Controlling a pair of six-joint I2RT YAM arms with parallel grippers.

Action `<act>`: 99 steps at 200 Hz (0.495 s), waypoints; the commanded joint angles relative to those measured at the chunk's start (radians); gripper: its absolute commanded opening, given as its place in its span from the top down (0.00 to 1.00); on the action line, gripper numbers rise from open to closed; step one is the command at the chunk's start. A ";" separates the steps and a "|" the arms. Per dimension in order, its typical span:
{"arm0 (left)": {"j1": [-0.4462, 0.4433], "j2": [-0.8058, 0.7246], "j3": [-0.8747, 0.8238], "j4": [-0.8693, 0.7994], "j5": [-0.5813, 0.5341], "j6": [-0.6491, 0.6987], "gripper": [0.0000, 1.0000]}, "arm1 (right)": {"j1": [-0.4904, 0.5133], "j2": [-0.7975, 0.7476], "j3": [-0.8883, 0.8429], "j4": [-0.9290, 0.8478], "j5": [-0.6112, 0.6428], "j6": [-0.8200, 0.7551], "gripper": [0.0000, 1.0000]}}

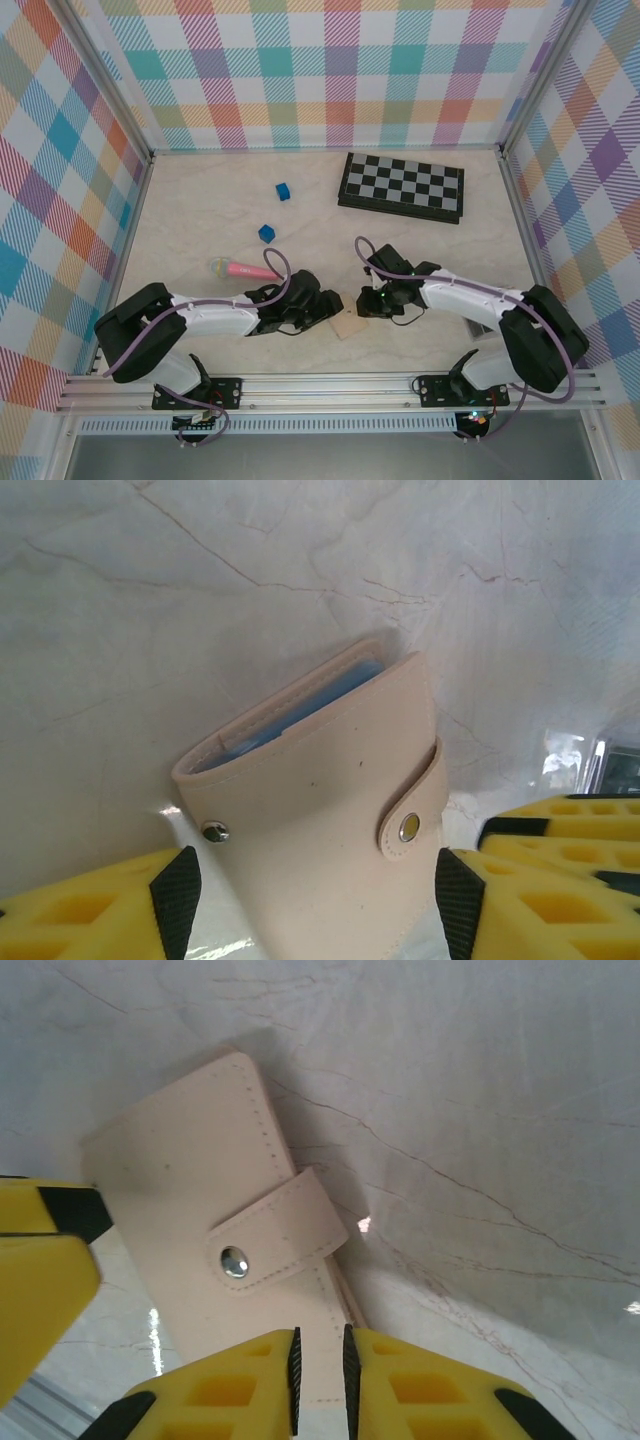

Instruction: Put the credit cards into the card holder

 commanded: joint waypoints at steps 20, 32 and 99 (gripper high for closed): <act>-0.015 0.056 -0.022 0.142 -0.014 -0.059 0.39 | 0.001 0.041 0.006 0.041 -0.032 -0.022 0.83; -0.015 0.065 -0.019 0.162 -0.018 -0.061 0.41 | 0.001 0.050 0.000 0.048 -0.038 -0.013 0.83; -0.015 0.072 -0.028 0.287 -0.014 -0.043 0.65 | 0.001 0.056 -0.040 0.048 0.031 0.068 0.83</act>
